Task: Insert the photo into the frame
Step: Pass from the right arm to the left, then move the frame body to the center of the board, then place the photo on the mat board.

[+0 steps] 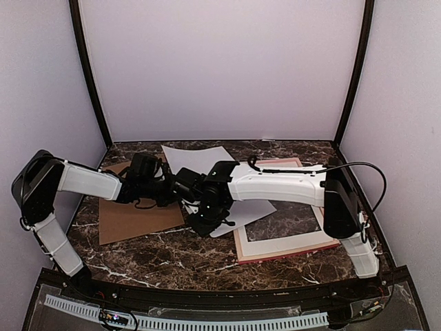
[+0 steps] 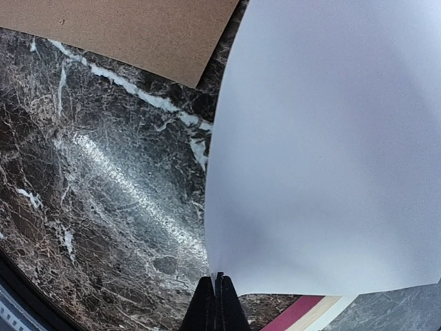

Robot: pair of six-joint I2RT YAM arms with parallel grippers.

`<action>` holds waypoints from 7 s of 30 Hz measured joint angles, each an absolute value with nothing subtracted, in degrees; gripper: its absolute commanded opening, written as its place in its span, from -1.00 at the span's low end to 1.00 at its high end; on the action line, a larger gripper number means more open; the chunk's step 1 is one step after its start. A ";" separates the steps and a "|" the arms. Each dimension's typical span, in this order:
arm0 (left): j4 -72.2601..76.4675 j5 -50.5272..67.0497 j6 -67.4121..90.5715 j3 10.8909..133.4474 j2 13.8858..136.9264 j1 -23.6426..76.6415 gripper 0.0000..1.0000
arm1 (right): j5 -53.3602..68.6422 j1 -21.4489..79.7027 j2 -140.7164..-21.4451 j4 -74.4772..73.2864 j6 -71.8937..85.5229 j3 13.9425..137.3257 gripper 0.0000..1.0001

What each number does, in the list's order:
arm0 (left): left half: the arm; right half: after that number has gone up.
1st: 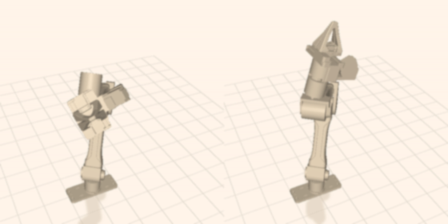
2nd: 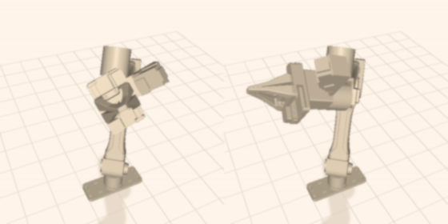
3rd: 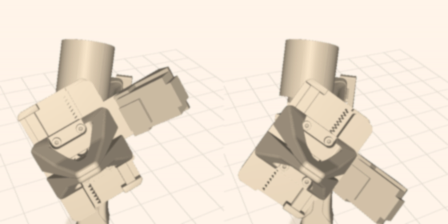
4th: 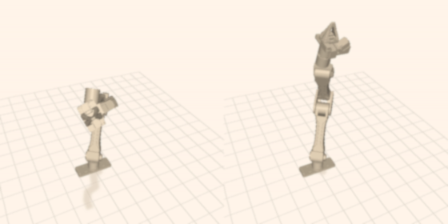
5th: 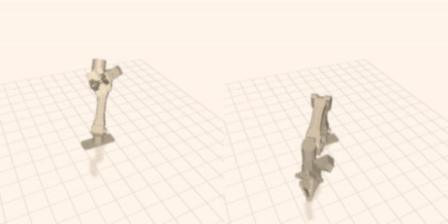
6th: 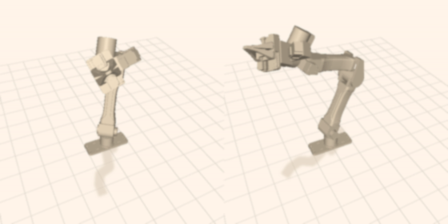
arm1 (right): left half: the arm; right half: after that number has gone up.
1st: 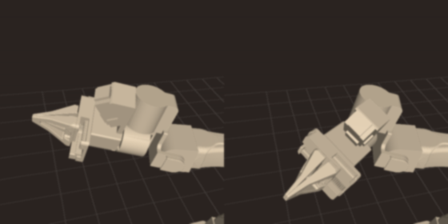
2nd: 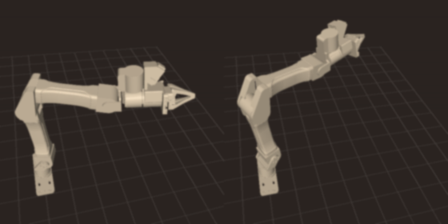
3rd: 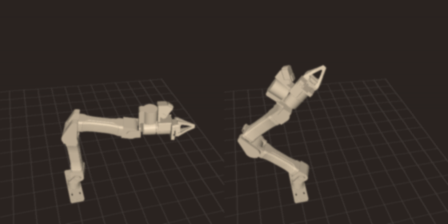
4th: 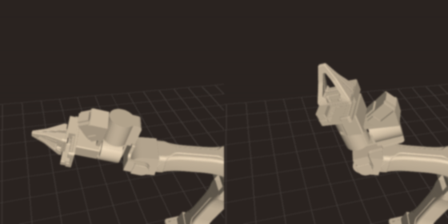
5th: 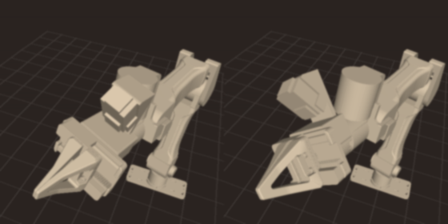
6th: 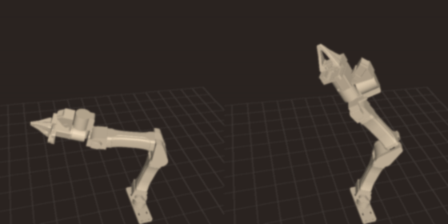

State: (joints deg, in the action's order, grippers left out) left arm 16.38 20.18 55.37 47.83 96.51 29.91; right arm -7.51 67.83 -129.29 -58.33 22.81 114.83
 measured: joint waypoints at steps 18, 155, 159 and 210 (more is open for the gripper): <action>-0.01 22.83 39.07 60.10 96.44 29.89 -1.00 | -7.64 64.01 -106.28 -51.92 25.63 91.39 0.35; 6.81 35.99 50.83 71.07 115.50 40.14 -1.00 | 13.63 -4.34 -81.28 -29.23 19.51 54.54 0.08; 7.46 34.85 50.57 71.02 115.50 40.14 -1.00 | 14.90 -4.34 -82.67 -28.25 19.35 52.97 0.09; -7.20 25.58 41.52 74.13 113.34 39.75 -1.00 | 15.59 3.01 -87.39 -23.99 18.48 49.32 0.61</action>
